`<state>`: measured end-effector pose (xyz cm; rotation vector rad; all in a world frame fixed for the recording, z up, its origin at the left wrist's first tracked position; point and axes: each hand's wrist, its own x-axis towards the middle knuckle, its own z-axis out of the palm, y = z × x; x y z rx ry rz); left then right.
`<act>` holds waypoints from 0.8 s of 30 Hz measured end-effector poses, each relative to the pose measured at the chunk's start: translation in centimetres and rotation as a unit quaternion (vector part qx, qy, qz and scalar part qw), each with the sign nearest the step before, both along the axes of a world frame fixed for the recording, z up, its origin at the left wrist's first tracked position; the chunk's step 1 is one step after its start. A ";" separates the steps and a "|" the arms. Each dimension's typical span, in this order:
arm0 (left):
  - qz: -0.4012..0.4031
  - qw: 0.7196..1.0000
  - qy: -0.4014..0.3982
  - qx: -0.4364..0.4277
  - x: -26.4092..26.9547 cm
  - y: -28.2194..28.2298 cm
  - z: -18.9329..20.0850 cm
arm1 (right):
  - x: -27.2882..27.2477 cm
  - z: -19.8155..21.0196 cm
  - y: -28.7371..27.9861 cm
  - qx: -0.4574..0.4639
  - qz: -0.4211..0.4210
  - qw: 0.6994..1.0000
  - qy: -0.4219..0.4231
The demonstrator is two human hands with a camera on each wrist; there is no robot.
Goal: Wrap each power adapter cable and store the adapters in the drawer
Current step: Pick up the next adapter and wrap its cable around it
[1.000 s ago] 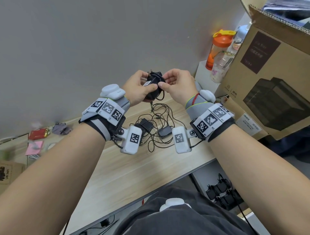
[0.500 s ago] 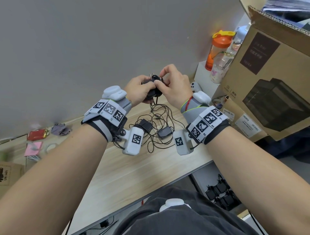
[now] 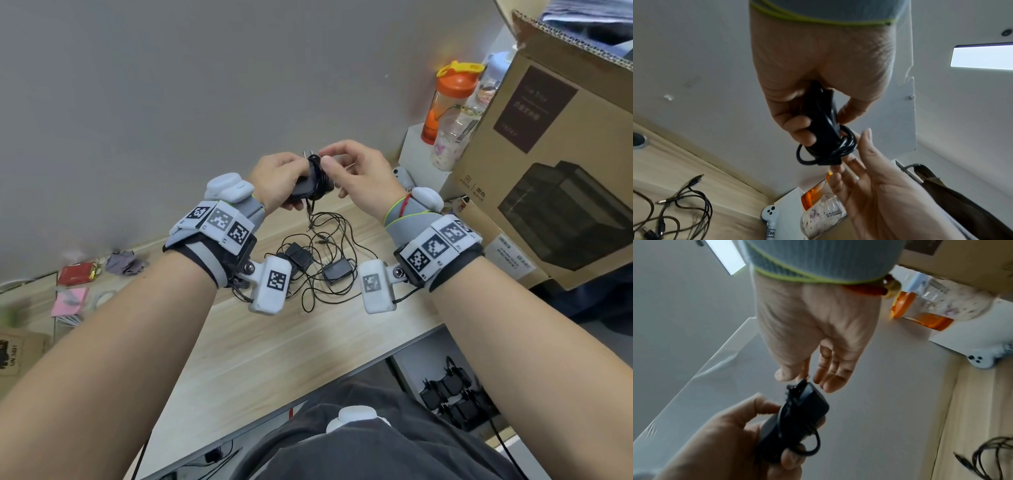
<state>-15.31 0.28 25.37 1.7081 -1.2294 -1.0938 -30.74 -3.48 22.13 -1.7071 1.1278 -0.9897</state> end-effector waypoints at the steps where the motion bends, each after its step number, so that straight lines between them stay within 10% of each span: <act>1: 0.007 1.000 0.008 0.002 0.1 0.0 0.1 | -0.2 -0.1 -0.1 0.012 0.016 0.999 -0.031; 9: -0.044 0.998 -0.025 -0.025 -0.1 0.4 -0.4 | -0.3 -0.5 -0.6 0.069 -0.023 0.991 -0.117; 15: -0.096 0.995 -0.020 -0.007 -0.4 0.9 0.2 | -0.5 -0.7 -1.0 0.027 -0.106 0.994 -0.002; 24: -0.083 0.993 -0.081 -0.012 -0.5 0.7 -0.3 | -0.7 -0.3 -0.2 0.111 -0.011 0.992 -0.066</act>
